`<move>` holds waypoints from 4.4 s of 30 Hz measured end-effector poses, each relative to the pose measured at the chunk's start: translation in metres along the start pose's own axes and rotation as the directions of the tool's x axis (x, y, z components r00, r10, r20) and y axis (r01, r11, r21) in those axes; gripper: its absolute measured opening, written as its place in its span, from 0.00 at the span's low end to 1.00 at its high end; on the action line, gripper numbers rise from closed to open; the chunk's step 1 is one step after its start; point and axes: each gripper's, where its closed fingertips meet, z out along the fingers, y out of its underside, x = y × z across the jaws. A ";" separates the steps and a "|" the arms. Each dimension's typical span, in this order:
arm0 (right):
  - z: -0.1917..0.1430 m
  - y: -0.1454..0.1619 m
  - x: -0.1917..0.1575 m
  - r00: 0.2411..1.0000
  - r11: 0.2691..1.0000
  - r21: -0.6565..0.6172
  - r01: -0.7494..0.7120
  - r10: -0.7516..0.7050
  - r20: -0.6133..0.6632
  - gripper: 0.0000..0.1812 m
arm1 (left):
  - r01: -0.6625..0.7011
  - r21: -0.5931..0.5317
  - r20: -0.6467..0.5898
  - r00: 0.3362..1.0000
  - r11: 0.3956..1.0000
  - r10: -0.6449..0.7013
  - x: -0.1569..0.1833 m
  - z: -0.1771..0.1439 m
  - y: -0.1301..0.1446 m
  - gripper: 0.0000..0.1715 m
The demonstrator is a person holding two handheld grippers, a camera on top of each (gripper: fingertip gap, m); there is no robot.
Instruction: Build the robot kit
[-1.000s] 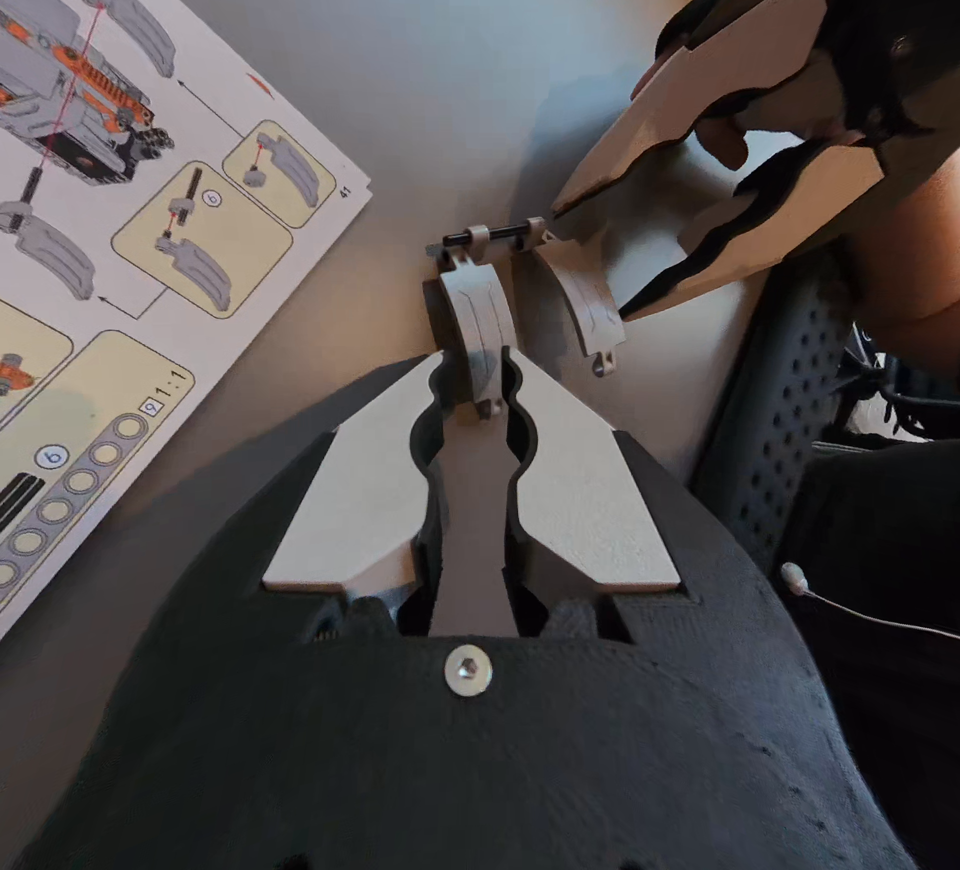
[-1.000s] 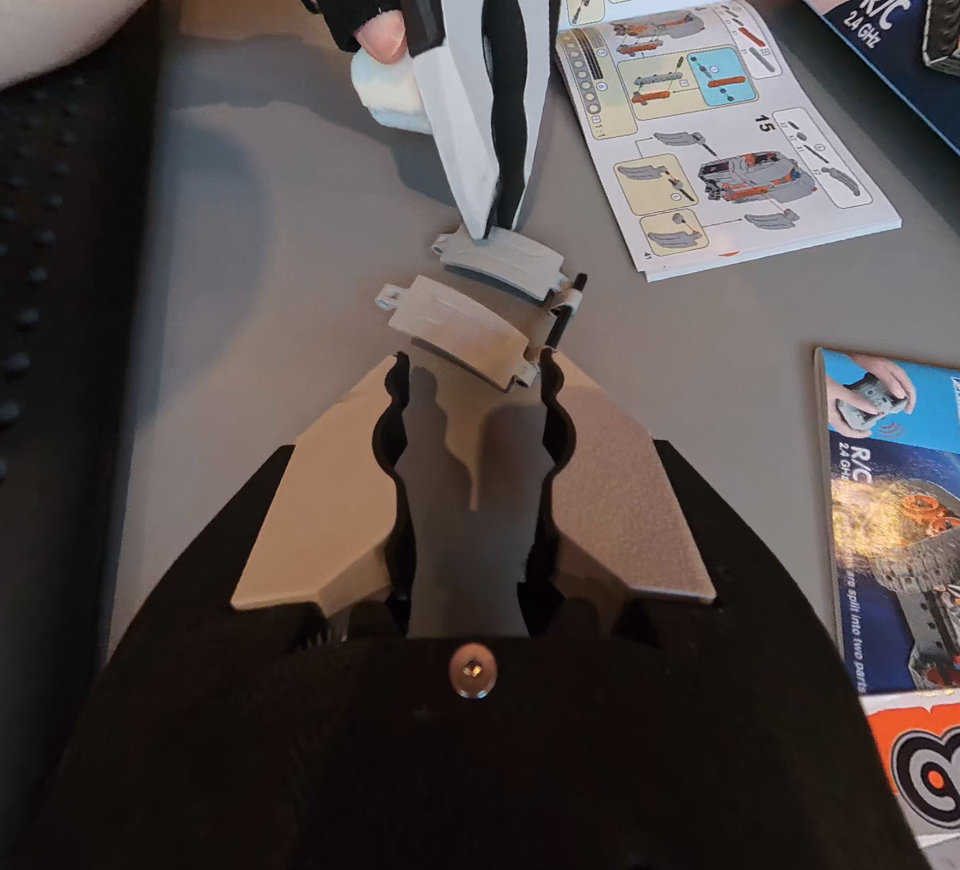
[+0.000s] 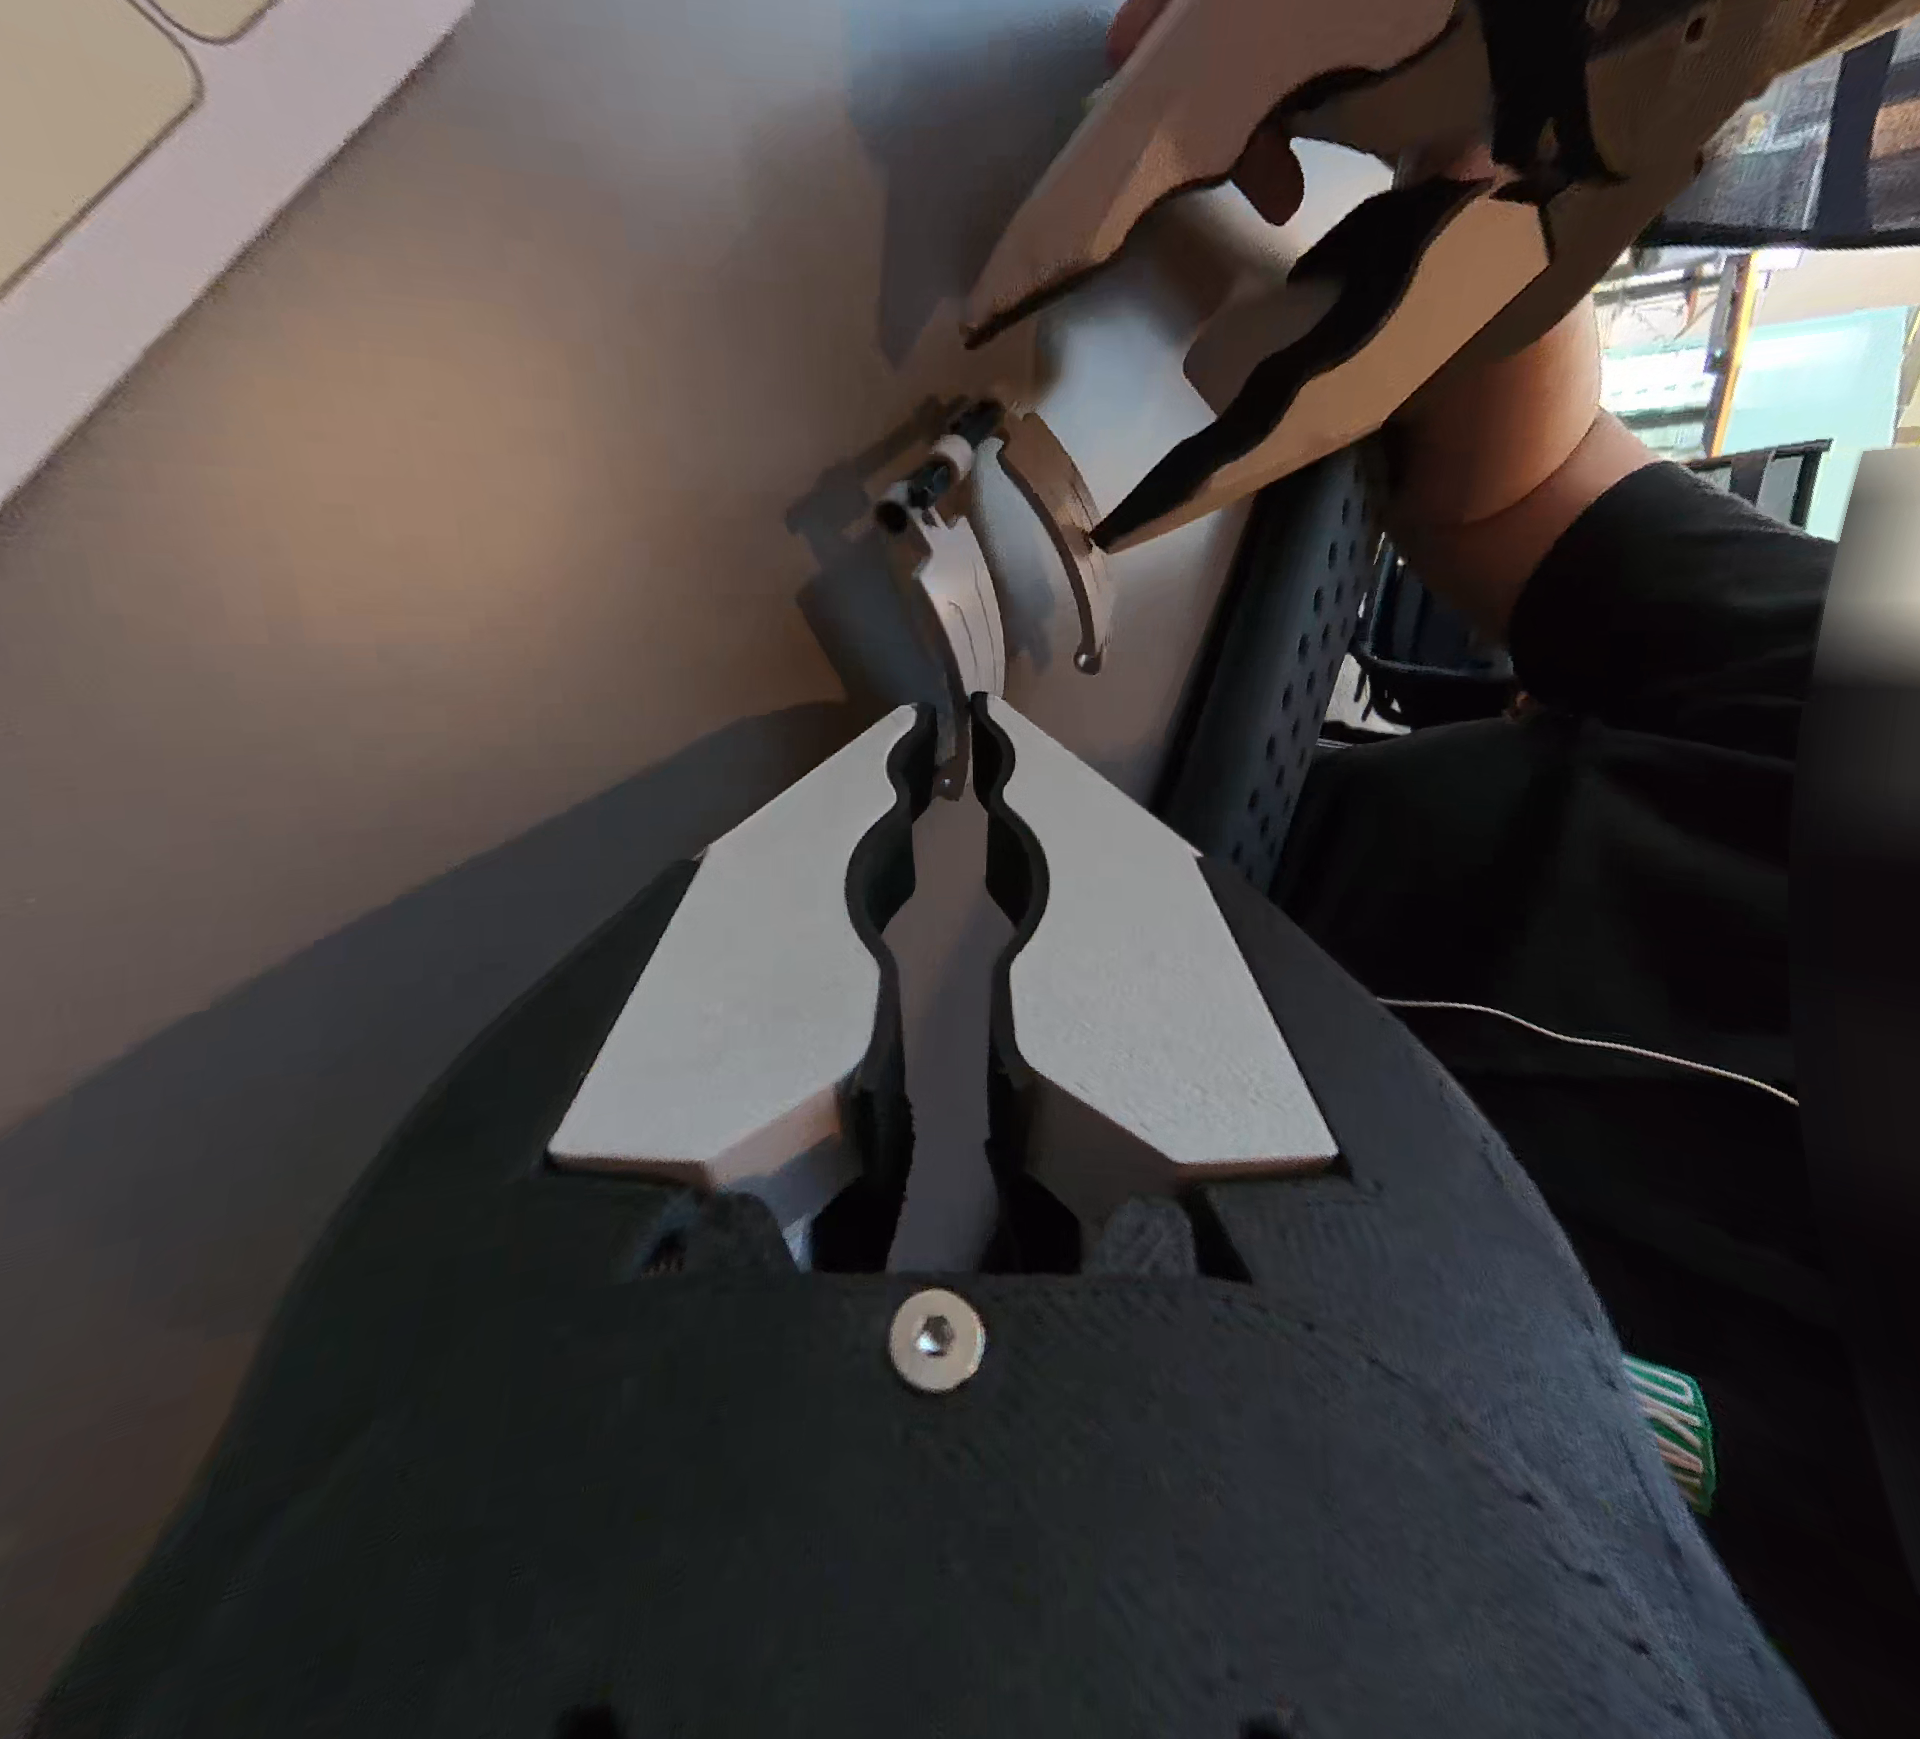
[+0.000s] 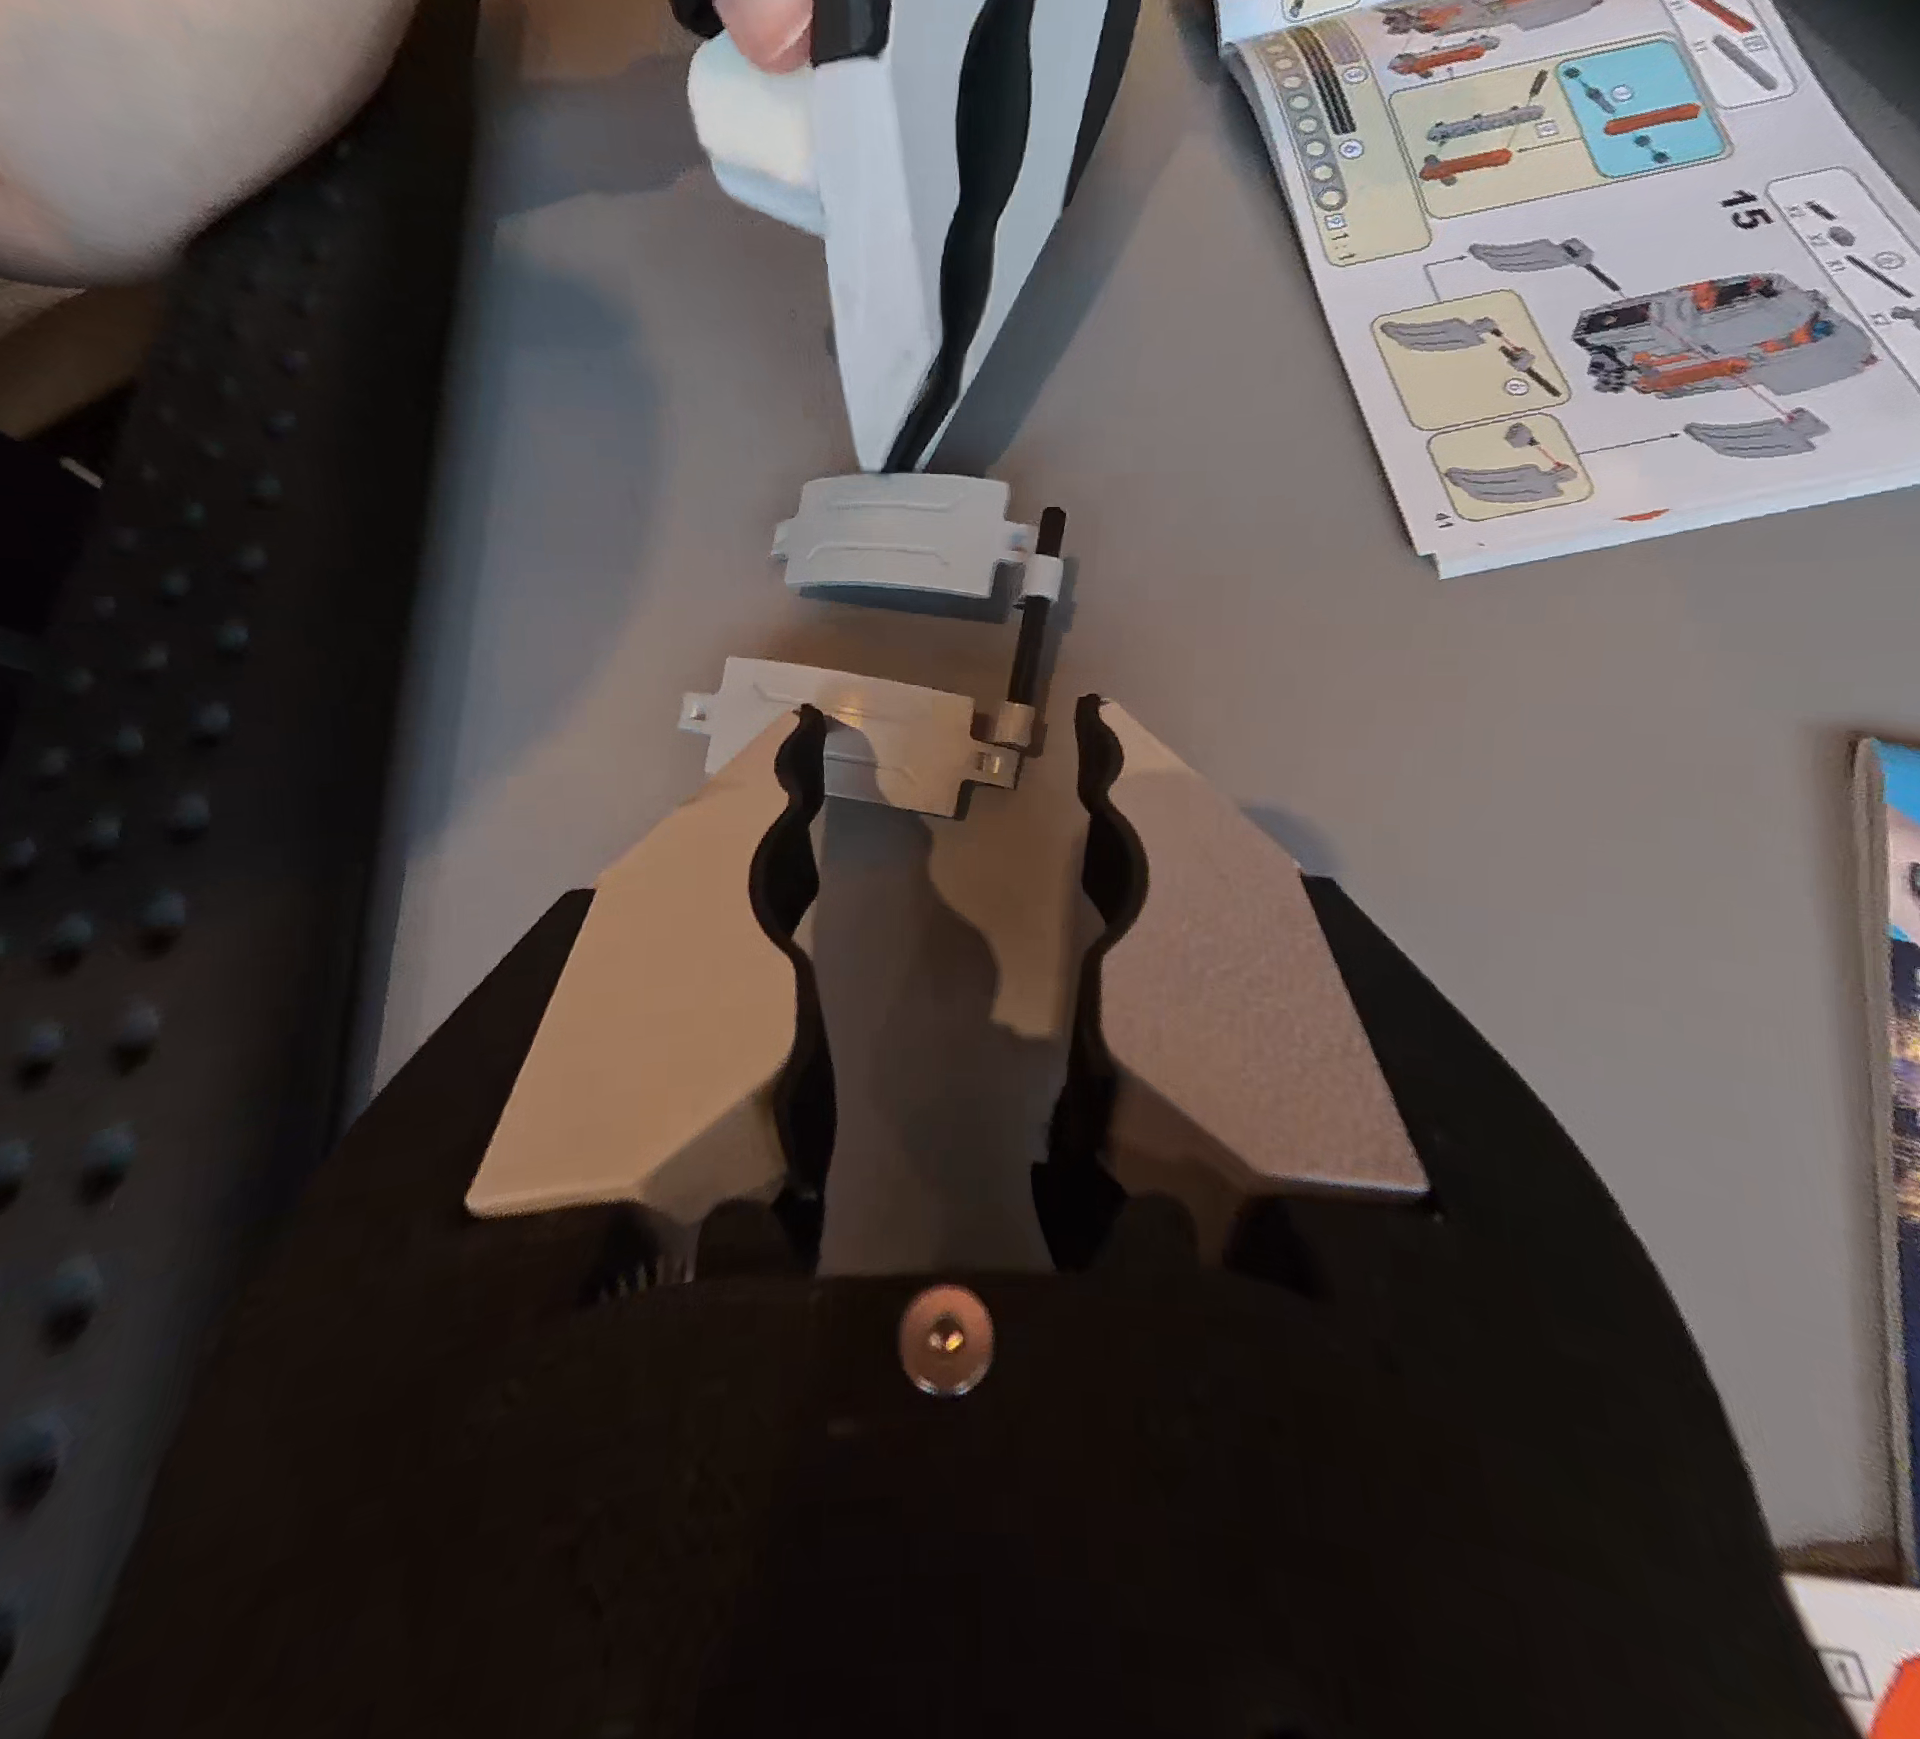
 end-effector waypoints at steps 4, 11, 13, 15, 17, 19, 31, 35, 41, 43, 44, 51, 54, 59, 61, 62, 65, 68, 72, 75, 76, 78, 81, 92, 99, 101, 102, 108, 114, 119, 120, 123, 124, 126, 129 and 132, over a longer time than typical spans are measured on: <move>-0.001 -0.004 0.000 0.999 0.999 0.013 -0.046 0.046 0.005 0.27 | 0.009 -0.020 0.014 1.000 1.000 -0.009 -0.003 -0.002 0.005 0.03; 0.002 -0.006 0.000 0.997 0.997 0.007 -0.074 0.075 -0.007 0.27 | -0.041 0.051 0.009 0.999 0.998 0.041 0.001 -0.002 -0.011 0.02; 0.004 -0.006 -0.001 0.996 0.996 0.007 -0.090 0.090 -0.001 0.28 | -0.020 0.023 0.012 1.000 1.000 0.020 -0.003 0.002 -0.008 0.02; 0.005 -0.007 -0.001 0.995 0.995 0.009 -0.098 0.098 0.004 0.28 | -0.016 0.017 0.000 1.000 1.000 0.016 -0.003 0.005 -0.008 0.00; 0.006 -0.006 -0.002 0.996 0.996 0.004 -0.088 0.088 0.001 0.28 | -0.009 0.012 -0.019 1.000 1.000 0.009 -0.001 0.007 -0.008 0.00; 0.008 -0.005 -0.002 0.997 0.997 -0.005 -0.081 0.081 -0.001 0.28 | -0.003 0.002 -0.034 0.999 1.000 0.003 0.001 0.009 -0.006 0.00; 0.012 0.002 -0.004 0.999 0.998 -0.063 -0.028 0.026 -0.042 0.27 | 0.032 -0.028 -0.081 0.996 0.999 -0.034 0.005 0.012 -0.001 0.00; 0.007 0.003 -0.002 0.999 0.998 -0.062 -0.015 0.013 -0.043 0.26 | 0.002 0.018 -0.048 0.999 1.000 -0.001 0.003 0.006 -0.008 0.00; 0.000 -0.002 -0.001 0.994 0.994 -0.001 -0.108 0.108 0.009 0.26 | 0.028 0.038 0.011 1.000 0.999 -0.028 -0.004 0.002 -0.009 0.07; -0.003 0.000 0.001 0.992 0.993 -0.004 -0.122 0.122 0.011 0.26 | 0.054 0.013 -0.012 0.998 0.998 -0.054 -0.004 0.007 -0.005 0.10; -0.004 0.004 0.001 0.993 0.993 -0.021 -0.120 0.120 0.011 0.25 | 0.069 0.002 -0.017 0.997 0.998 -0.069 -0.006 0.009 -0.003 0.10; -0.010 0.007 -0.004 0.976 0.980 -0.017 -0.197 0.198 0.086 0.22 | 0.121 0.047 -0.086 0.989 0.992 -0.117 -0.010 0.006 -0.012 0.09; -0.011 0.017 -0.007 0.965 0.970 -0.077 -0.233 0.240 0.104 0.17 | 0.094 0.069 -0.067 0.994 0.993 -0.089 -0.008 0.001 -0.015 0.09; -0.007 0.020 -0.010 0.976 0.977 -0.106 -0.183 0.193 0.096 0.14 | 0.046 -0.016 -0.021 0.999 0.999 -0.046 0.000 0.012 -0.001 0.17; -0.005 0.020 -0.012 0.976 0.978 -0.112 -0.177 0.188 0.105 0.14 | 0.013 -0.028 -0.005 1.000 1.000 -0.013 0.005 0.016 -0.001 0.20; -0.005 0.021 -0.014 0.975 0.978 -0.117 -0.174 0.188 0.115 0.14 | -0.007 -0.035 0.013 1.000 0.999 0.007 0.006 0.017 -0.001 0.20; -0.007 0.021 -0.019 0.972 0.978 -0.125 -0.170 0.187 0.143 0.14 | -0.059 -0.061 0.076 0.995 0.996 0.064 0.002 0.019 0.000 0.15; -0.011 0.025 -0.021 0.972 0.978 -0.139 -0.157 0.178 0.155 0.15 | -0.127 -0.041 0.164 0.978 0.991 0.132 -0.005 0.014 -0.008 0.14; -0.021 0.020 -0.017 0.983 0.992 -0.080 -0.100 0.111 0.145 0.20 | -0.338 0.109 0.255 0.918 0.935 0.303 0.011 -0.009 -0.040 0.11; -0.022 0.006 -0.022 0.989 0.999 0.016 0.028 -0.030 0.143 0.32 | -0.543 0.163 0.421 0.793 0.824 0.439 0.022 -0.031 -0.060 0.11; -0.021 0.004 -0.027 0.983 0.992 0.037 0.122 -0.126 0.133 0.38 | -0.603 0.174 0.480 0.742 0.779 0.468 0.025 -0.038 -0.066 0.10; -0.015 0.001 -0.030 0.949 0.951 0.048 0.307 -0.309 0.053 0.46 | -0.700 0.192 0.577 0.647 0.687 0.499 0.033 -0.052 -0.077 0.09; -0.006 0.003 -0.024 0.932 0.932 -0.002 0.362 -0.362 -0.018 0.40 | -0.796 0.233 0.699 0.536 0.558 0.473 0.044 -0.075 -0.088 0.15; -0.010 0.020 -0.023 0.978 0.969 -0.132 0.209 -0.208 0.024 0.24 | -0.729 0.366 0.642 0.648 0.578 0.410 0.049 -0.093 -0.080 0.41; -0.015 0.031 -0.029 0.990 0.971 -0.197 0.135 -0.125 0.063 0.23 | -0.648 0.206 0.464 0.724 0.733 0.510 0.043 -0.041 -0.053 0.55; -0.014 0.031 -0.026 0.988 0.968 -0.199 0.154 -0.147 0.050 0.24 | -0.641 0.151 0.468 0.717 0.752 0.517 0.038 -0.033 -0.048 0.58; -0.013 0.030 -0.024 0.984 0.964 -0.193 0.181 -0.176 0.042 0.28 | -0.638 0.138 0.474 0.714 0.757 0.516 0.036 -0.032 -0.048 0.59; -0.002 0.020 -0.023 0.962 0.946 -0.183 0.269 -0.274 -0.004 0.33 | -0.724 0.251 0.592 0.640 0.642 0.490 0.043 -0.066 -0.069 0.60; 0.007 0.022 -0.028 0.969 0.945 -0.218 0.245 -0.247 0.017 0.18 | -0.687 0.121 0.594 0.629 0.717 0.502 0.017 -0.057 -0.054 0.67; 0.009 0.021 -0.026 0.975 0.949 -0.230 0.216 -0.222 -0.003 0.17 | -0.678 0.098 0.601 0.624 0.729 0.500 0.012 -0.058 -0.052 0.65; 0.009 0.021 -0.024 0.977 0.951 -0.232 0.205 -0.213 -0.012 0.17 | -0.677 0.111 0.607 0.626 0.728 0.490 0.012 -0.062 -0.053 0.65; 0.009 0.020 -0.017 0.982 0.958 -0.238 0.161 -0.179 -0.055 0.16 | -0.668 0.167 0.594 0.655 0.725 0.467 0.015 -0.069 -0.055 0.63; 0.008 0.020 -0.013 0.984 0.962 -0.238 0.137 -0.159 -0.076 0.16 | -0.665 0.176 0.588 0.662 0.725 0.464 0.015 -0.070 -0.054 0.63; 0.006 0.019 -0.003 0.986 0.971 -0.230 0.066 -0.098 -0.132 0.16 | -0.655 0.167 0.583 0.668 0.736 0.462 0.012 -0.069 -0.053 0.63; 0.005 0.017 0.005 0.984 0.979 -0.202 -0.025 -0.011 -0.175 0.16 | -0.641 0.138 0.567 0.676 0.755 0.471 0.008 -0.061 -0.049 0.64; 0.009 0.014 0.003 0.982 0.978 -0.199 -0.066 0.028 -0.189 0.17 | -0.620 0.093 0.532 0.693 0.779 0.487 0.003 -0.046 -0.044 0.65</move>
